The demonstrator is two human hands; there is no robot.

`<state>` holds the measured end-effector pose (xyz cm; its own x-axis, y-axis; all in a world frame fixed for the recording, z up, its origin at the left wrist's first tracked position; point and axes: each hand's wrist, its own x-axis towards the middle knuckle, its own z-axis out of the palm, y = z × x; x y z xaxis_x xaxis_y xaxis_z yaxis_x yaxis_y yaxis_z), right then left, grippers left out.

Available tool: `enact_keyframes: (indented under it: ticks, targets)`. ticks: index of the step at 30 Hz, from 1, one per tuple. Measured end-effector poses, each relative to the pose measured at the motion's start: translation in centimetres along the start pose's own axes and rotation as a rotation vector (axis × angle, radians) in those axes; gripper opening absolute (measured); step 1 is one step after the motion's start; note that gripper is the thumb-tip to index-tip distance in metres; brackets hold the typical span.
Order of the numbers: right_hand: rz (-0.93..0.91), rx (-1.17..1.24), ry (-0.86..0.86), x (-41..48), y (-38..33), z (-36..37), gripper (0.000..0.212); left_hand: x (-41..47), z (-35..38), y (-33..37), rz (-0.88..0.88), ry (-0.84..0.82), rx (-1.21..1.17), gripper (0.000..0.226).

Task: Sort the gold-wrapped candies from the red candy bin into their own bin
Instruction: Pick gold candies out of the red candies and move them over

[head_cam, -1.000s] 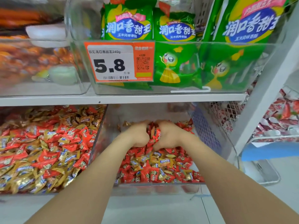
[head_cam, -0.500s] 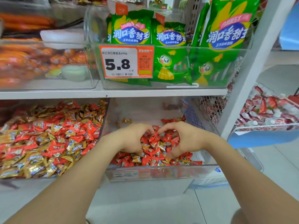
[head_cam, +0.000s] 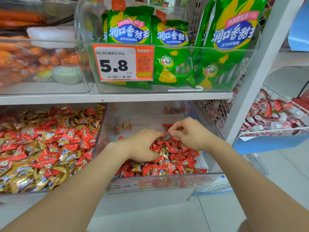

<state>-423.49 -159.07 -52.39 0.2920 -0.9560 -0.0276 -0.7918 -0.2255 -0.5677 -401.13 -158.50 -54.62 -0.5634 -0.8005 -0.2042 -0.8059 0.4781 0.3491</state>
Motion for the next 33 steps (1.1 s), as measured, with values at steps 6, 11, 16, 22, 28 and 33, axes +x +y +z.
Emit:
enact_keyframes:
  ticks: [6, 11, 16, 22, 28, 33]
  targets:
    - [-0.010, -0.066, -0.004, -0.9, 0.3, -0.6, 0.009, 1.5, 1.3, 0.2, -0.046, 0.000, 0.013, 0.046]
    - [-0.066, -0.171, -0.322, -2.3, 1.1, 0.3, 0.045, 1.7, 1.7, 0.2, -0.069, -0.007, 0.008, 0.032]
    - [-0.057, -0.385, -0.462, -2.6, 1.8, 1.2, 0.082, 1.0, 1.3, 0.3, -0.147, 0.106, -0.131, 0.019]
    - [-0.057, -0.242, -0.374, -2.5, 1.9, 0.2, 0.040, -0.6, 0.2, 1.4, -0.189, 0.292, -0.352, 0.026]
    - [-0.063, -0.066, -0.183, -3.3, 1.0, -0.9, 0.030, -1.4, -0.5, 3.1, -0.230, 0.358, -0.515, 0.028]
    - [0.079, 0.251, -0.174, -3.6, 0.7, -1.2, 0.021, -1.6, -0.3, 3.0, -0.234, 0.286, -0.357, 0.035]
